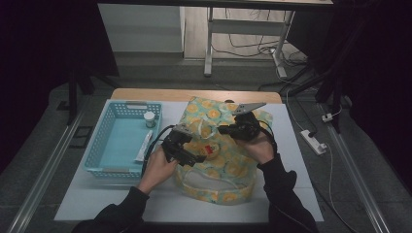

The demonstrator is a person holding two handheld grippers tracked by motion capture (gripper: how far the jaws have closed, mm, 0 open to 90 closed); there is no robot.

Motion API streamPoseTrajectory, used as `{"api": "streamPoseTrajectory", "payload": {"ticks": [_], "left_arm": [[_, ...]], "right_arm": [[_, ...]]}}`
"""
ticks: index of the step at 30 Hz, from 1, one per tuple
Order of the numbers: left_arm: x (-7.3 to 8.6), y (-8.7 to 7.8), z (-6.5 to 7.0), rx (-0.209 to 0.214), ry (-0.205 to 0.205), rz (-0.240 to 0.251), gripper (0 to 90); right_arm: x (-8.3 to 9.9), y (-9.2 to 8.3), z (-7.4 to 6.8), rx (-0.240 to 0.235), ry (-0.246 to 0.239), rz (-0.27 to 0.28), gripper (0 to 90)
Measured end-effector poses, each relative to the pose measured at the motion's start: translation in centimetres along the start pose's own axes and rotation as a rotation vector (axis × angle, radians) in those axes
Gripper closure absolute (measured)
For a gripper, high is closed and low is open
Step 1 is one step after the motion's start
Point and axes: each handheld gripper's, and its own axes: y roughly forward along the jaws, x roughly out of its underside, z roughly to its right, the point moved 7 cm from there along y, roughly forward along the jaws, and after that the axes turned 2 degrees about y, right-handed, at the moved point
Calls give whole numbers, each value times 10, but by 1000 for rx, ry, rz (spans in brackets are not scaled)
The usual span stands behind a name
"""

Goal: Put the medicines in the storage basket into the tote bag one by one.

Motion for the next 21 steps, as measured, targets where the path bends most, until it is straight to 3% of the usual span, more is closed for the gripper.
{"api": "streamPoseTrajectory", "payload": {"ticks": [8,21], "left_arm": [[7,-16,-13,-52,-8,0,0],[23,-50,-42,-152,-84,2,0]], "right_arm": [[0,0,0,1,0,0,900],[0,0,-1,0,-3,-2,900]]}}
